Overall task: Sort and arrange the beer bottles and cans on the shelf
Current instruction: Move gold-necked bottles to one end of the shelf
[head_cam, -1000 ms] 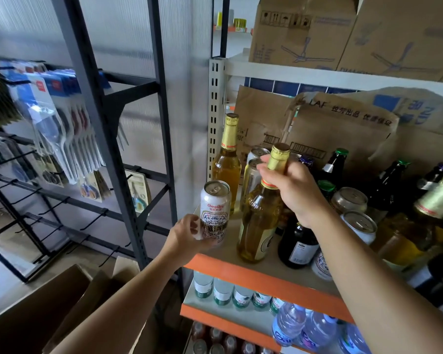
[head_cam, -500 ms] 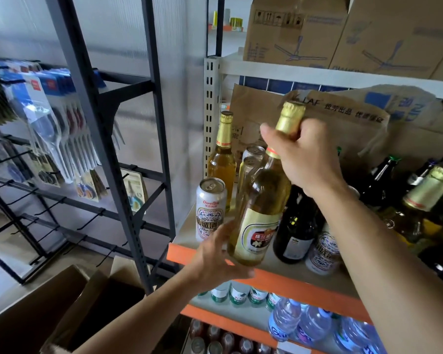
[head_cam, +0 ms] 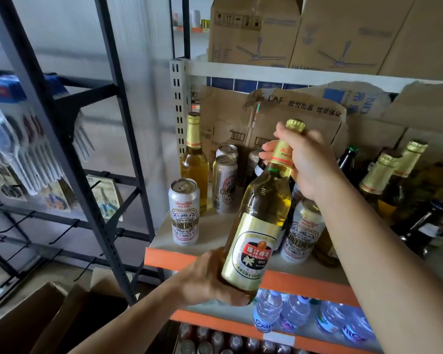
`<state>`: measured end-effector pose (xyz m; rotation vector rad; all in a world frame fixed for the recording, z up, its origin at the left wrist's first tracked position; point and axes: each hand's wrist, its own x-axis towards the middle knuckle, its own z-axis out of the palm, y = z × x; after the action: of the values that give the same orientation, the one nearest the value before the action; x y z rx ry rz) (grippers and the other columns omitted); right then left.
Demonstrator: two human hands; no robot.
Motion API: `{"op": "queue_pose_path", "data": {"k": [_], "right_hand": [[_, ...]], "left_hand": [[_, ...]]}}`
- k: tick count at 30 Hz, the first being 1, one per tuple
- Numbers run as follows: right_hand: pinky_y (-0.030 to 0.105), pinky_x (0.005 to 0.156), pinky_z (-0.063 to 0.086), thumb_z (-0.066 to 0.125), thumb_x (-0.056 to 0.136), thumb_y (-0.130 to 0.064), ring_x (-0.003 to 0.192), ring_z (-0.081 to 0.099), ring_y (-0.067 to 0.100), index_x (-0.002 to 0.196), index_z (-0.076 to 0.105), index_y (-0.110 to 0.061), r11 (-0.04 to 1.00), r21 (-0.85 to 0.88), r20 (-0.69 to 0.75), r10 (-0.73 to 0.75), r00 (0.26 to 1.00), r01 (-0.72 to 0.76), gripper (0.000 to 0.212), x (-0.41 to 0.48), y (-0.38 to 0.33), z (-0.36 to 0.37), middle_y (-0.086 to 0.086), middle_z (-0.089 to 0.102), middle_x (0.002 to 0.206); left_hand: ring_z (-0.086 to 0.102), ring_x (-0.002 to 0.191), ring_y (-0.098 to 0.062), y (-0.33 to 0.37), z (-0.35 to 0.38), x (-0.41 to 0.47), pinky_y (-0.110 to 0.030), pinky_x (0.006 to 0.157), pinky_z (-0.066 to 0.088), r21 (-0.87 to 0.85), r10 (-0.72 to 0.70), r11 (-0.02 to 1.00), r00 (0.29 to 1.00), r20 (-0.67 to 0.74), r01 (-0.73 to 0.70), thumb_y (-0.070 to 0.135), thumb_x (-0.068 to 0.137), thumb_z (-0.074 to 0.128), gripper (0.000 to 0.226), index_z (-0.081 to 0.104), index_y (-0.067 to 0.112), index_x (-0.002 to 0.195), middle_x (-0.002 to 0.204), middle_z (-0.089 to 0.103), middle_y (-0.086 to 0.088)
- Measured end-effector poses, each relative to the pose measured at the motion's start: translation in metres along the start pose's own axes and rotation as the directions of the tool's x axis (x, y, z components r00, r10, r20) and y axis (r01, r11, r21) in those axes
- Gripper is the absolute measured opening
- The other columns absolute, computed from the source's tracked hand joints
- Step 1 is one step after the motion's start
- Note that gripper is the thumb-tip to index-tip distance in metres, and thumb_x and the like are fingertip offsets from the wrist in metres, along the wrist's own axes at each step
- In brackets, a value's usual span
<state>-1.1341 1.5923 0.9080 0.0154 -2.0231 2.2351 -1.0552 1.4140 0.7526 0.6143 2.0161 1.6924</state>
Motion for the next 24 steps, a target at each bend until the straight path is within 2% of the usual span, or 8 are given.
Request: {"op": "queue_pose_path", "data": {"k": [3, 5, 7, 11, 14, 18, 21, 24], "right_hand": [[0.039, 0.075, 0.058, 0.059, 0.095, -0.026, 0.07, 0.072, 0.025, 0.101, 0.059, -0.006, 0.996, 0.083, 0.044, 0.01, 0.999, -0.014, 0.021, 0.0, 0.003, -0.005, 0.01, 0.073, 0.075], [0.039, 0.076, 0.058, 0.056, 0.097, -0.027, 0.07, 0.072, 0.024, 0.099, 0.059, -0.008, 0.99, 0.136, 0.059, 0.035, 0.998, -0.043, 0.02, 0.0, 0.003, -0.008, 0.01, 0.071, 0.076], [0.039, 0.078, 0.057, 0.053, 0.098, -0.032, 0.071, 0.071, 0.024, 0.1, 0.06, -0.009, 0.979, 0.189, 0.073, 0.062, 0.995, -0.075, 0.024, 0.0, 0.003, -0.011, 0.01, 0.07, 0.08], [0.038, 0.077, 0.057, 0.049, 0.099, -0.04, 0.072, 0.071, 0.024, 0.102, 0.06, -0.011, 0.955, 0.272, 0.076, 0.099, 0.992, -0.116, 0.032, -0.001, 0.006, -0.017, 0.01, 0.07, 0.082], [0.037, 0.075, 0.057, 0.046, 0.099, -0.043, 0.074, 0.071, 0.024, 0.103, 0.058, -0.01, 0.949, 0.291, 0.089, 0.1, 0.991, -0.122, 0.035, -0.004, 0.008, -0.02, 0.009, 0.069, 0.081], [0.031, 0.065, 0.058, 0.046, 0.1, -0.039, 0.074, 0.07, 0.025, 0.104, 0.057, -0.008, 0.945, 0.305, 0.073, 0.101, 0.992, -0.118, 0.034, -0.008, 0.009, -0.026, 0.011, 0.067, 0.082], [0.033, 0.068, 0.059, 0.051, 0.098, -0.035, 0.08, 0.07, 0.028, 0.106, 0.057, -0.006, 0.951, 0.292, 0.044, 0.092, 0.995, -0.101, 0.03, -0.009, 0.007, -0.035, 0.014, 0.067, 0.088], [0.035, 0.073, 0.06, 0.053, 0.097, -0.032, 0.084, 0.069, 0.028, 0.107, 0.058, -0.005, 0.962, 0.265, 0.024, 0.062, 0.998, -0.066, 0.029, -0.01, 0.001, -0.048, 0.014, 0.067, 0.09]], "left_hand": [[0.063, 0.087, -0.025, 0.005, 0.002, -0.002, -0.045, 0.079, 0.051, 0.018, -0.01, 1.0, 1.0, -0.007, 0.01, 0.023, 0.057, 0.078, 0.06, 0.06, 0.007, 0.112, 0.097, 0.068, -0.014], [0.063, 0.088, -0.023, 0.008, 0.001, -0.005, -0.042, 0.079, 0.05, 0.008, -0.016, 1.0, 1.0, 0.013, 0.016, 0.025, 0.057, 0.078, 0.061, 0.059, 0.006, 0.112, 0.098, 0.069, -0.013], [0.062, 0.088, -0.026, 0.011, -0.002, -0.008, -0.043, 0.079, 0.048, 0.005, -0.03, 1.0, 1.0, 0.006, 0.03, 0.026, 0.057, 0.077, 0.062, 0.059, 0.004, 0.112, 0.1, 0.067, -0.021], [0.062, 0.093, -0.048, 0.013, -0.012, -0.014, -0.059, 0.082, 0.049, 0.018, -0.029, 0.999, 0.999, 0.012, 0.029, 0.027, 0.058, 0.076, 0.061, 0.059, 0.002, 0.111, 0.106, 0.066, -0.026], [0.062, 0.099, -0.045, 0.012, -0.018, -0.016, -0.054, 0.086, 0.05, 0.042, -0.027, 0.999, 0.999, 0.036, 0.025, 0.027, 0.056, 0.076, 0.062, 0.06, 0.002, 0.112, 0.107, 0.067, -0.024], [0.062, 0.1, -0.037, 0.006, -0.017, -0.013, -0.046, 0.088, 0.047, -0.042, -0.045, 0.998, 0.994, 0.099, 0.049, 0.025, 0.056, 0.074, 0.067, 0.059, -0.004, 0.115, 0.112, 0.064, -0.027], [0.06, 0.103, -0.036, 0.007, -0.008, -0.008, -0.047, 0.092, 0.045, -0.097, -0.027, 0.994, 0.985, 0.171, 0.044, 0.023, 0.056, 0.071, 0.071, 0.055, -0.009, 0.118, 0.115, 0.06, -0.033], [0.061, 0.104, -0.036, 0.006, 0.001, -0.001, -0.05, 0.095, 0.044, -0.043, -0.046, 0.998, 0.986, 0.159, 0.054, 0.034, 0.051, 0.083, 0.082, 0.056, -0.004, 0.119, 0.114, 0.064, -0.025]]}}
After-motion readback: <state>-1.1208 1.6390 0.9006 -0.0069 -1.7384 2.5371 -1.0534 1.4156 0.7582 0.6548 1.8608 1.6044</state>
